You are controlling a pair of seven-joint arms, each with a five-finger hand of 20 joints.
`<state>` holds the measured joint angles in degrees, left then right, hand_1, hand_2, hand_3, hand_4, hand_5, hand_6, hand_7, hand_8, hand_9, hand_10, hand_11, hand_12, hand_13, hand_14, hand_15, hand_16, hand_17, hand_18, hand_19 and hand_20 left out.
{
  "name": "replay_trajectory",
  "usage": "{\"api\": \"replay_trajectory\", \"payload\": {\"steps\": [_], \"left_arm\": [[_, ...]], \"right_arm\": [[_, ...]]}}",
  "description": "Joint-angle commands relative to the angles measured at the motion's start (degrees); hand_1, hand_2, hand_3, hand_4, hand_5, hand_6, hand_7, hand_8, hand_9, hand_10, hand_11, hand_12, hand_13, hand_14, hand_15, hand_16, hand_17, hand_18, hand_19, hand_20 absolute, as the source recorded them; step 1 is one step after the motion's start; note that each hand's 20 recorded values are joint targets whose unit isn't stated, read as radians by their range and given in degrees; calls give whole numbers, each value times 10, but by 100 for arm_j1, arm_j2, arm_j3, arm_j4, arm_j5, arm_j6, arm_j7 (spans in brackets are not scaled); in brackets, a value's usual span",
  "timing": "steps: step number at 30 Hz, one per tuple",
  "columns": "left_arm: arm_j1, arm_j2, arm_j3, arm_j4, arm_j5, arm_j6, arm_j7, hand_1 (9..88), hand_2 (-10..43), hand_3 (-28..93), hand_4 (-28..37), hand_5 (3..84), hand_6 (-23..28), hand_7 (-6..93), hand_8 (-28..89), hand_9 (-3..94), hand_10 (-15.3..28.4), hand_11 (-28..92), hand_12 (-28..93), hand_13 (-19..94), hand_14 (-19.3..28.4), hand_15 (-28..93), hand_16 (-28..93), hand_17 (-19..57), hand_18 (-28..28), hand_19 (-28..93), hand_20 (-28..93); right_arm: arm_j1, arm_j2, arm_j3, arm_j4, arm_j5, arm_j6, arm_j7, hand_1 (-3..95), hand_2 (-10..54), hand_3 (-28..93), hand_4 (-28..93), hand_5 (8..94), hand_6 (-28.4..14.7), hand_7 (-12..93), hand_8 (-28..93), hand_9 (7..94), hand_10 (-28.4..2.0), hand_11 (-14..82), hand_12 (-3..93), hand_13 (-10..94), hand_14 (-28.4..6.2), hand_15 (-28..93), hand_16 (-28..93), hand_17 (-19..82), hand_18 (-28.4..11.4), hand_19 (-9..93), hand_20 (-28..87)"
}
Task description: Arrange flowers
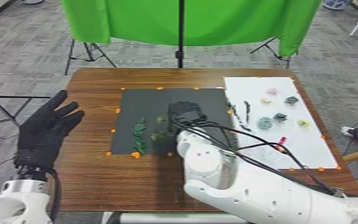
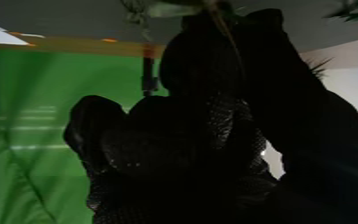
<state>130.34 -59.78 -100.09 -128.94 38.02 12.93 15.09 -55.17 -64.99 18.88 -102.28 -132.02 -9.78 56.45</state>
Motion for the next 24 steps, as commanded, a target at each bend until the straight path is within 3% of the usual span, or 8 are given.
{"api": "replay_trajectory", "payload": {"steps": [1, 4, 7, 16, 24], "left_arm": [[-54, -62, 44, 52, 72, -144, -124, 264, 78, 782, -215, 401, 96, 103, -93, 369, 212, 237, 101, 261, 284, 529, -98, -88, 284, 610, -11], [-115, -73, 65, 72, 98, -176, -150, 264, 78, 782, -215, 402, 96, 103, -93, 369, 212, 236, 101, 261, 284, 528, -98, -88, 284, 610, -11], [-193, -101, 96, 102, 124, -231, -197, 265, 78, 782, -214, 402, 97, 104, -93, 369, 212, 236, 101, 261, 284, 528, -98, -88, 284, 611, -11], [-321, -152, 155, 164, 172, -324, -285, 266, 79, 783, -210, 404, 97, 103, -93, 368, 212, 236, 101, 260, 284, 528, -98, -88, 284, 611, -10], [-389, -104, 231, 209, 154, -351, -258, 265, 80, 784, -209, 404, 98, 102, -92, 369, 212, 236, 101, 260, 284, 529, -98, -88, 284, 611, -10]], "right_arm": [[44, -123, -194, 105, -88, -224, 186, 463, -82, 708, -261, 937, -6, 228, 14, 937, -111, 496, 163, 897, -74, 720, 215, 551, -245, 932, 511], [113, -164, -283, 169, -109, -238, 217, 448, -69, 718, -261, 937, -4, 243, -21, 937, -112, 504, 157, 902, -75, 719, 216, 555, -245, 932, 515], [161, -205, -361, 240, -166, -196, 290, 429, -34, 717, -257, 937, 1, 266, -137, 937, -114, 508, 154, 909, -75, 715, 219, 560, -247, 932, 519], [132, -314, -420, 356, -135, -210, 479, 406, 16, 695, -259, 937, 8, 271, -159, 937, -114, 517, 143, 925, -76, 703, 222, 576, -248, 932, 526], [124, -386, -436, 405, -47, -262, 537, 371, 27, 678, -262, 937, 0, 245, -166, 937, -114, 489, 140, 924, -76, 691, 228, 577, -250, 932, 523]]}}
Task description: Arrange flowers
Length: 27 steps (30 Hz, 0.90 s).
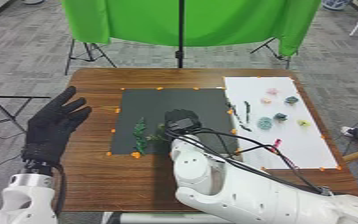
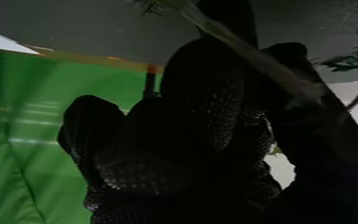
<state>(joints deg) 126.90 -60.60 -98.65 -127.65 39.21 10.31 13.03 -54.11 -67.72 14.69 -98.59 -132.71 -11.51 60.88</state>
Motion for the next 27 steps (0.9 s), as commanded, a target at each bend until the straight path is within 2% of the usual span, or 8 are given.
{"api": "replay_trajectory", "payload": {"steps": [1, 7, 10, 14, 16, 18, 22, 27], "left_arm": [[-29, 5, 99, 75, 11, -60, -24, 266, 80, 784, -210, 404, 98, 102, -93, 369, 212, 236, 101, 260, 284, 529, -98, -88, 284, 611, -10], [-48, -27, 77, 79, 36, -66, -78, 266, 81, 784, -210, 405, 98, 102, -92, 369, 212, 237, 101, 260, 284, 529, -99, -88, 284, 611, -10], [-84, -64, 83, 100, 55, -114, -115, 266, 80, 786, -209, 405, 98, 101, -93, 370, 212, 238, 101, 260, 284, 530, -98, -88, 284, 611, -10], [-85, -9, 104, 106, 18, -74, -93, 266, 81, 786, -209, 405, 99, 101, -92, 370, 212, 238, 101, 260, 284, 530, -99, -88, 284, 611, -10], [-79, -35, 100, 101, 31, -78, -117, 267, 81, 786, -209, 405, 99, 101, -92, 370, 212, 238, 101, 260, 284, 530, -99, -89, 284, 612, -10], [-9, -17, 88, 75, 9, -73, -59, 267, 81, 787, -208, 405, 99, 101, -92, 370, 212, 238, 101, 260, 284, 530, -99, -88, 284, 611, -10], [229, 4, 19, -5, -52, 59, 109, 267, 81, 786, -208, 405, 99, 101, -92, 370, 212, 237, 100, 260, 284, 530, -99, -88, 284, 612, -10], [327, 7, -11, -18, -102, 119, 217, 267, 82, 784, -209, 406, 99, 102, -92, 370, 212, 237, 101, 260, 284, 530, -99, -89, 284, 612, -10]], "right_arm": [[12, -113, -11, 23, 29, -103, 96, 368, 25, 674, -262, 937, -1, 238, -164, 937, -115, 484, 142, 923, -76, 690, 229, 577, -249, 932, 521], [39, -108, -28, -5, 92, -59, 127, 350, 13, 659, -260, 937, -6, 212, -155, 937, -118, 469, 146, 919, -75, 682, 232, 573, -249, 932, 511], [40, -105, -31, -14, 79, 11, 122, 348, 6, 650, -262, 937, -6, 211, -154, 937, -119, 468, 146, 920, -74, 680, 231, 573, -248, 932, 508], [30, -116, -3, -39, 103, 5, 145, 339, -4, 630, -262, 937, -10, 197, -153, 937, -124, 459, 145, 920, -74, 677, 231, 571, -248, 932, 505], [18, -98, -6, -45, 13, -3, 130, 336, -8, 622, -261, 937, -10, 196, -151, 937, -125, 458, 145, 920, -74, 674, 230, 570, -249, 932, 502], [-5, -54, 41, -98, -8, 65, 92, 335, -12, 621, -258, 937, -11, 193, -149, 937, -125, 456, 145, 920, -74, 672, 231, 570, -248, 932, 499], [-20, 126, 286, -314, -153, 467, 28, 331, -12, 610, -257, 937, -11, 192, -146, 937, -125, 455, 146, 921, -74, 671, 230, 569, -249, 932, 494], [-139, 727, 930, -819, -89, 905, 45, 316, -16, 630, -252, 936, -13, 186, -146, 937, -124, 450, 148, 915, -74, 671, 234, 564, -251, 932, 493]]}}
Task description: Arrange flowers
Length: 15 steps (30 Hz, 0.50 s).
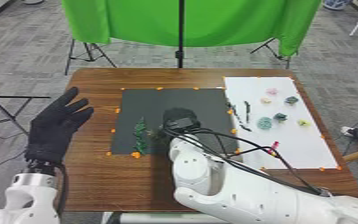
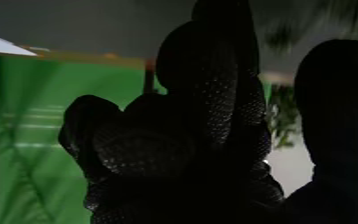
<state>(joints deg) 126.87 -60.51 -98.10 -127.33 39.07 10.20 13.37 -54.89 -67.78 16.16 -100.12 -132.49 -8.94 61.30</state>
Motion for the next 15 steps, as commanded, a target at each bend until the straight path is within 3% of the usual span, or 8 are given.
{"api": "replay_trajectory", "payload": {"steps": [1, 3, 7, 13, 14, 15], "left_arm": [[346, 3, -63, -54, -94, 136, 212, 267, 82, 784, -209, 406, 99, 101, -92, 370, 212, 237, 101, 260, 284, 530, -99, -89, 284, 612, -11], [374, -2, -75, -67, -90, 156, 220, 267, 82, 784, -209, 406, 99, 102, -92, 370, 212, 237, 101, 260, 284, 529, -98, -89, 284, 612, -11], [549, 67, -87, -110, -155, 243, 383, 267, 82, 781, -211, 405, 99, 102, -92, 369, 212, 237, 101, 260, 284, 529, -98, -89, 284, 612, -11], [617, 90, -39, -120, -221, 295, 477, 265, 81, 780, -212, 405, 99, 101, -92, 369, 212, 236, 101, 259, 284, 528, -98, -89, 284, 612, -11], [587, 61, -54, -112, -176, 255, 422, 264, 81, 780, -213, 405, 99, 101, -92, 369, 212, 236, 101, 259, 284, 528, -99, -89, 284, 612, -11], [604, 81, -48, -122, -184, 267, 461, 265, 81, 780, -214, 405, 99, 100, -92, 369, 212, 236, 101, 259, 284, 528, -99, -89, 284, 612, -11]], "right_arm": [[-100, 917, 906, -780, -48, 816, 23, 314, -17, 634, -252, 933, -15, 175, -145, 937, -126, 442, 151, 910, -75, 671, 234, 560, -253, 932, 489], [-263, 1209, 1263, -970, 114, 956, 93, 312, -21, 643, -251, 918, -21, 159, -140, 937, -128, 409, 157, 893, -81, 669, 232, 542, -258, 932, 471], [-554, 1697, 1722, -1091, 297, 1243, 232, 315, -27, 653, -246, 872, -36, 133, -126, 931, -135, 327, 187, 849, -98, 661, 216, 494, -260, 932, 383], [-646, 1963, 1806, -797, 500, 1205, 444, 323, -39, 670, -236, 786, -62, 105, -112, 863, -152, 309, 187, 792, -114, 677, 201, 439, -262, 932, 338], [-671, 1959, 1825, -738, 522, 1132, 499, 323, -41, 673, -236, 779, -65, 104, -110, 855, -154, 310, 186, 786, -115, 682, 198, 434, -262, 932, 338], [-665, 1969, 1808, -678, 540, 1068, 536, 323, -44, 676, -236, 768, -70, 103, -109, 846, -157, 313, 186, 780, -116, 686, 196, 432, -262, 932, 337]]}}
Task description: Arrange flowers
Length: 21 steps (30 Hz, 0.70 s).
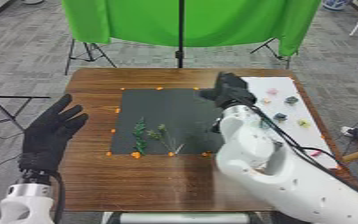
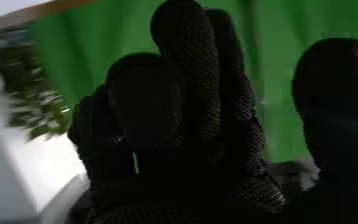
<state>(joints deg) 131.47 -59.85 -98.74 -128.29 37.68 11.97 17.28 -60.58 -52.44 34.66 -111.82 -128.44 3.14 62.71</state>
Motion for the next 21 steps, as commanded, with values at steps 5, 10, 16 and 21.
{"api": "replay_trajectory", "payload": {"steps": [5, 10, 16, 21], "left_arm": [[105, 16, 53, -30, -29, 71, 40, 264, 81, 780, -215, 405, 99, 100, -92, 369, 212, 236, 101, 259, 284, 529, -98, -89, 284, 613, -12], [94, -66, 28, -12, -4, 26, -49, 264, 82, 778, -215, 405, 99, 101, -91, 368, 212, 236, 101, 259, 284, 529, -98, -89, 284, 613, -12], [48, -97, 9, 3, 10, 31, -113, 264, 82, 779, -215, 405, 99, 100, -92, 369, 212, 236, 101, 259, 284, 528, -99, -89, 284, 613, -13], [-13, -86, 37, 17, 12, 6, -157, 264, 81, 779, -215, 405, 99, 100, -92, 368, 212, 237, 101, 259, 284, 528, -99, -89, 284, 613, -14]], "right_arm": [[-83, 484, -149, 786, 64, -209, 662, 326, -52, 684, -237, 746, -83, 101, -108, 823, -163, 318, 181, 767, -118, 695, 186, 423, -264, 932, 332], [-13, 412, -172, 1035, 258, -472, 701, 328, -57, 689, -241, 739, -95, 95, -107, 816, -170, 321, 178, 765, -120, 702, 180, 420, -269, 932, 341], [202, 229, -376, 1359, 498, -787, 598, 318, -66, 681, -246, 707, -108, 89, -105, 787, -178, 328, 178, 740, -127, 719, 180, 410, -270, 932, 341], [256, 61, -416, 1561, 805, -1004, 571, 310, -74, 681, -245, 687, -112, 83, -103, 768, -180, 333, 174, 729, -130, 725, 176, 403, -271, 932, 327]]}}
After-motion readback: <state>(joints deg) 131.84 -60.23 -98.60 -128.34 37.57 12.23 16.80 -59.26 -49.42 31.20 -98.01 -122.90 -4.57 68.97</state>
